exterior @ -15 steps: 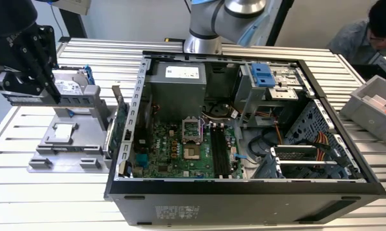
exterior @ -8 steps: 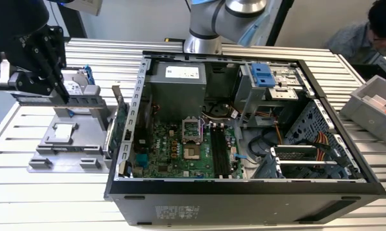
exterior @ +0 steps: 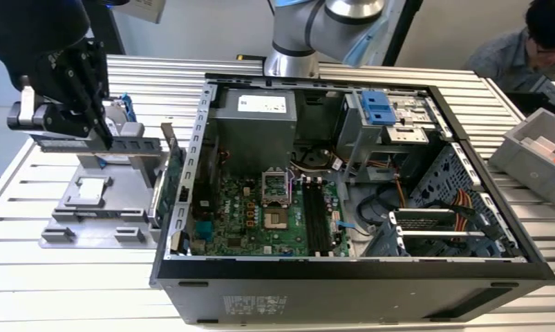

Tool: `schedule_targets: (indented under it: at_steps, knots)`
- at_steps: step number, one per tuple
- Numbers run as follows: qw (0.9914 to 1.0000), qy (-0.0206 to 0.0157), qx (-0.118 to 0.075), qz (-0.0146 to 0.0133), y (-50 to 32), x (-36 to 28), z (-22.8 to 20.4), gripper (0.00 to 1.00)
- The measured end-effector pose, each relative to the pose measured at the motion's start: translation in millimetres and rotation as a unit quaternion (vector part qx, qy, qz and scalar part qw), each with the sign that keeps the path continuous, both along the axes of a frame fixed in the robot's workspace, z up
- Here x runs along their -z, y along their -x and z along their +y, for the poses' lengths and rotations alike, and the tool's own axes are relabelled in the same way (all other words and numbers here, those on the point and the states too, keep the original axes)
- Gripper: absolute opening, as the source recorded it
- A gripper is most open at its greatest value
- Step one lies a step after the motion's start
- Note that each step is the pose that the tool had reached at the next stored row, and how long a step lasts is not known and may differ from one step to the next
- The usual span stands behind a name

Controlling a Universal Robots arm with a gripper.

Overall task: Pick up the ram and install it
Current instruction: 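Pick up the ram and move it above insertion slot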

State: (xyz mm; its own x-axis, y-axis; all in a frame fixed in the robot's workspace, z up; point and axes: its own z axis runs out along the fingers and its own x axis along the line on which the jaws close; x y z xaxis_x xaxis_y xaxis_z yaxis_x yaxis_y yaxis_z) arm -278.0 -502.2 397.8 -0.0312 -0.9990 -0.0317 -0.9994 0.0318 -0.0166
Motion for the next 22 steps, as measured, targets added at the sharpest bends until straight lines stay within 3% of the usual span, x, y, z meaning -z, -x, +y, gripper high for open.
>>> schedule_targets:
  at_steps: [3, 5, 22]
  knots:
    - [1.0, 0.0, 0.0, 0.0, -5.6, 0.0, 0.0, 0.0]
    - [1.0, 0.0, -0.001, 0.0001, -17.9, 0.0, 0.0, 0.0]
    - [1.0, 0.0, -0.001, 0.0001, -47.5, -0.1, 0.0, 0.0]
